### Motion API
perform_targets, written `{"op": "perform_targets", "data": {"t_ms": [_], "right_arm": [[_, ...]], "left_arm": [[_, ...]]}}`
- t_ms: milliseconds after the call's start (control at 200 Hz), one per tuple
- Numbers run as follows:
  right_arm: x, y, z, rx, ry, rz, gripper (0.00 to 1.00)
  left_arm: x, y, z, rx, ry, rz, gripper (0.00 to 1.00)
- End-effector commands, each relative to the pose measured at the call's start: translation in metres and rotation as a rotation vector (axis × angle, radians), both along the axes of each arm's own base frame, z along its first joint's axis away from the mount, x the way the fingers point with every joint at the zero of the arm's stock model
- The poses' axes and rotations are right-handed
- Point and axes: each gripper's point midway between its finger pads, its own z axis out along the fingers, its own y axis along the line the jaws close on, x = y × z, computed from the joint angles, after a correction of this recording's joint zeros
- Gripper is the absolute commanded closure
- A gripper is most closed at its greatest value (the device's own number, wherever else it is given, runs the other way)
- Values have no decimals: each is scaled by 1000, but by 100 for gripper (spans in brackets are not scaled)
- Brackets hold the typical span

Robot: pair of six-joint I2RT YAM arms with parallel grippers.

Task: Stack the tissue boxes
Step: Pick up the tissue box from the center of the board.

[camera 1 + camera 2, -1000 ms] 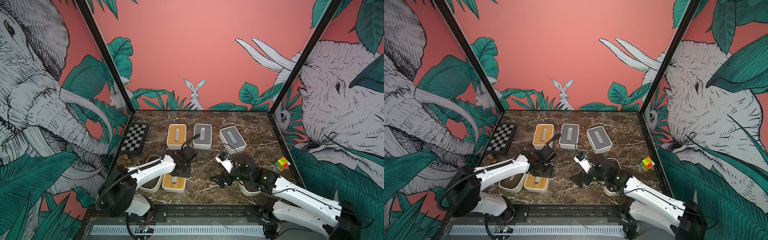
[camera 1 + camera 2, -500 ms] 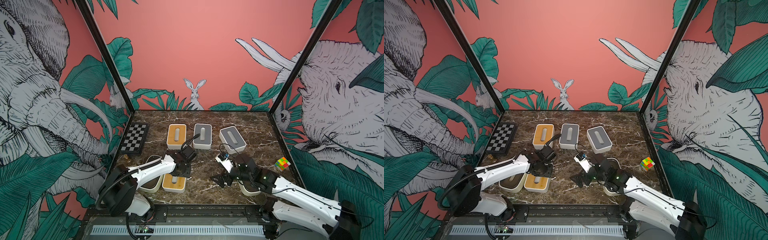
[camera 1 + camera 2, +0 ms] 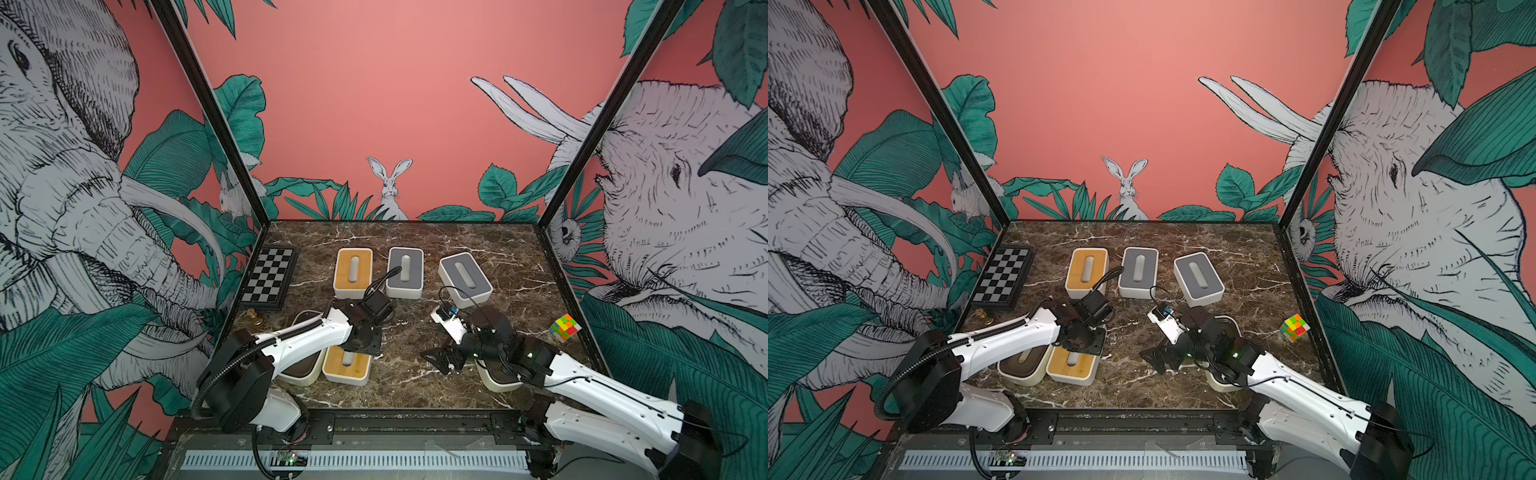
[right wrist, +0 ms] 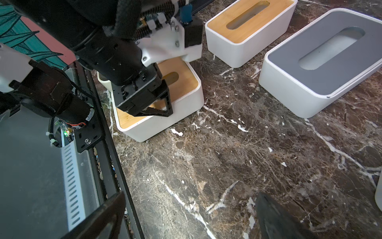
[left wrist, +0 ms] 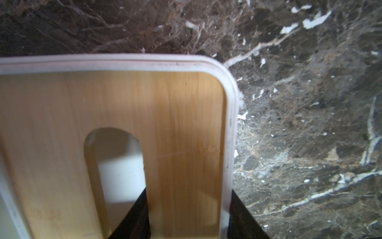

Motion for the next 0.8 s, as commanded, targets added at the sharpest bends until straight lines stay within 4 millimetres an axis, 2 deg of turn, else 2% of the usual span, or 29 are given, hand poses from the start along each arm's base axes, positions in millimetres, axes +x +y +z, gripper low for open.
{"op": "perform_targets", "data": {"t_ms": [0,190,355,425,600,795], "right_arm": [[4,5,17,41,-46,-1,2],[5,-2,15,36,-58,-30,2],[9,-23,9,7,-87,-116,2],[13,-39,3,-29,-88,-193,2],[16,-69,-14,-64,-57,-338,2],[14,-83,-12,-2,-63,-411,2]], "left_arm": [[3,0,16,10,-30,-21,55],[6,-15,28,-13,-55,-66,55],[8,-43,39,-69,-65,-243,55],[7,-54,42,-88,-53,-344,54],[10,-60,46,-44,-65,-544,54],[15,-71,57,-23,-120,-719,55]]}}
